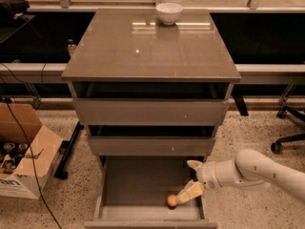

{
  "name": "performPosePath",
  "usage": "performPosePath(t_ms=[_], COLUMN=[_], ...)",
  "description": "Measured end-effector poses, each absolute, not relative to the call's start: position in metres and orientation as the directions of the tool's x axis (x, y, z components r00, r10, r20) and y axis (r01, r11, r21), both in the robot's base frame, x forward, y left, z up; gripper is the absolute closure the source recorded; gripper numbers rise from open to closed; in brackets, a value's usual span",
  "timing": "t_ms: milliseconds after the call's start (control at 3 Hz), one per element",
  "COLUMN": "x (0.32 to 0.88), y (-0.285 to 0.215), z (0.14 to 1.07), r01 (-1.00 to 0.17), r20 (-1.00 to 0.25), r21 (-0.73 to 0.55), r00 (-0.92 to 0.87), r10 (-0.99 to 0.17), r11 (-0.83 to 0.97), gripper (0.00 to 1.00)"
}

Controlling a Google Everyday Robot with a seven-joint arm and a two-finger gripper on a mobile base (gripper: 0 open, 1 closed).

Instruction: Pick orange from bottom drawer and place on counter

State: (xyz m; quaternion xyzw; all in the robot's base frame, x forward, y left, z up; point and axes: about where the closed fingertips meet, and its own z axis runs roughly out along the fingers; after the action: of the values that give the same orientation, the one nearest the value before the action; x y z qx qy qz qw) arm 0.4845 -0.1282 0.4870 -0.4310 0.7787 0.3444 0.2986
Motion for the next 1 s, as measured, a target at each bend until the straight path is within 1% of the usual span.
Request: performPosePath(t_ms=[667,1000], x=[0.515,0.527], y=[-0.104,-0.102], z=[0.399,0.358], r01=[-0.861,-0.851], r20=[-0.706,-0.688], r21=[0.246,0.238], r00=[-0.474,-0.488], r10=[-0.527,-0.537], r11=[0.445,0.468], gripper=[0.00,0.00])
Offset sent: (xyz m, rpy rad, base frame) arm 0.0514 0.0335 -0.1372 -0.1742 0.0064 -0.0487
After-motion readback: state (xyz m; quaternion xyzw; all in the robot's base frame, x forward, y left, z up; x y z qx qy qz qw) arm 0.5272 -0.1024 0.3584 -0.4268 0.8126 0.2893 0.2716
